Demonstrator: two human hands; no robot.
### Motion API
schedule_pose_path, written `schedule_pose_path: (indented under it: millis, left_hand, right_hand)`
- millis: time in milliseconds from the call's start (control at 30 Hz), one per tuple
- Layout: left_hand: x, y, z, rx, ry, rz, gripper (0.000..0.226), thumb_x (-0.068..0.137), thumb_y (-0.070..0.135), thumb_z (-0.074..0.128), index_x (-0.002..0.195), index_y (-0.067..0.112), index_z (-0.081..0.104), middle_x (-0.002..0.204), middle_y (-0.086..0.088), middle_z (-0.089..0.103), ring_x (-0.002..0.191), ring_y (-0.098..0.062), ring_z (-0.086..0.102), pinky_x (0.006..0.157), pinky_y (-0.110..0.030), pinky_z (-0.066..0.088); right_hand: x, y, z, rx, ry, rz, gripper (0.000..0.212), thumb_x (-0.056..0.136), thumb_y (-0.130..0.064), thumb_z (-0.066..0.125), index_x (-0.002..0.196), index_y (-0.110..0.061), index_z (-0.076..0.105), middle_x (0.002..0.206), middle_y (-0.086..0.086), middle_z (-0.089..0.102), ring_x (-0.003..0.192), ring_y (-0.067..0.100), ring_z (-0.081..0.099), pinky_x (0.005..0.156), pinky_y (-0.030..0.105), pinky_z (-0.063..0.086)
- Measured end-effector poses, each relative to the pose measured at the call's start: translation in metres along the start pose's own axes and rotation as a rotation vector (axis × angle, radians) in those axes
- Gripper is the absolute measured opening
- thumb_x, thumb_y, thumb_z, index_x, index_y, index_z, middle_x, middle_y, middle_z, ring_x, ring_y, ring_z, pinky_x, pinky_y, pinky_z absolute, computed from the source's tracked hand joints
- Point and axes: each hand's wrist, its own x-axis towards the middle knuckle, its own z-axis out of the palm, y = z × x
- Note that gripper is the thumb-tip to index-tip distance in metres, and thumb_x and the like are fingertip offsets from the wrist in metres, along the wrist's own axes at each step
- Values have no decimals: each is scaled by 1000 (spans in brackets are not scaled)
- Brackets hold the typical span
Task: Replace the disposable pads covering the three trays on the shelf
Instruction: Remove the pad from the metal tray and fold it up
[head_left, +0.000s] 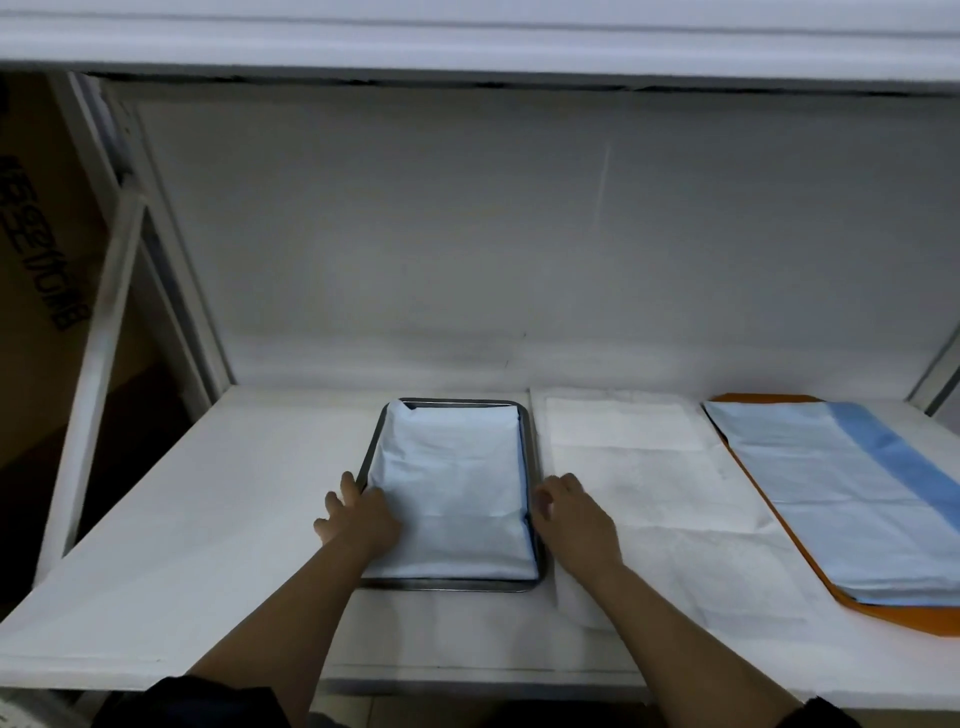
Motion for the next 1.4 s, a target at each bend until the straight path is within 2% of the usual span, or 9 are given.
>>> schedule_pose_path:
  millis: [200,467,667,800,967,1067,1200,1300,1400]
  left_hand:
    - [-11,5,-4,152,-50,179,47,91,42,45,134,25,45,150,-7,20,141,-24,17,113,-41,20]
    - [-21,1,-5,95,-124,139,53,90,45,45,138,24,39,149,-5,24,139,-26,23,112,-41,21]
    - [-22,0,-12,-70,53,-45,54,93,50,37,137,18,35,137,-7,34,125,-28,39,98,-39,35]
    - [-14,-3,-25,-252,83,-177,56,95,54,30,131,11,38,133,-12,44,122,-32,45,97,-39,36]
    - [0,-18,-31,-496,52,-244,59,92,49,39,128,3,43,125,-17,55,114,-35,53,94,-38,42]
    - [2,-24,-31,-693,-11,-243,55,87,49,44,114,4,58,115,-15,59,104,-35,57,93,-39,48]
    - [1,-21,-33,-1006,-76,-262,32,85,33,61,98,4,56,102,-12,54,91,-30,53,76,-35,45]
    - [-3,-20,-38,-1064,-89,-242,34,80,27,69,98,0,58,98,-14,57,84,-29,55,73,-34,46]
    - [-6,-19,-45,-1075,-77,-180,27,68,27,70,75,7,54,83,-11,53,73,-25,50,67,-30,42]
  right_hand:
    - [-14,-28,1,-78,-376,-431,39,82,-45,67,114,-24,63,111,-3,56,105,13,46,80,23,34]
    - [-17,-19,6,-233,-178,-527,23,94,-25,51,100,-9,67,100,10,64,94,27,58,72,32,40]
    - [-5,-29,12,183,-58,-86,15,95,-28,50,85,-21,58,91,3,61,91,20,54,72,30,45]
    - [2,-35,2,503,-107,70,15,92,-21,56,78,-23,57,83,-8,58,82,11,55,65,12,37]
    - [7,-39,2,761,-79,238,5,89,-18,60,88,-18,66,88,-6,63,90,17,60,85,31,50]
    - [8,-43,3,811,-26,284,7,88,-16,62,87,-20,67,91,-7,65,95,16,61,88,33,50]
    - [9,-43,-1,803,-2,255,8,90,-18,60,95,-20,65,102,-8,63,102,10,57,85,21,40]
    - [10,-39,-1,648,-74,258,18,93,-26,55,111,-26,57,109,-11,56,110,13,54,97,31,41]
    - [10,-36,-1,673,-108,296,36,94,-23,53,129,-19,46,113,-1,56,112,20,53,100,35,41]
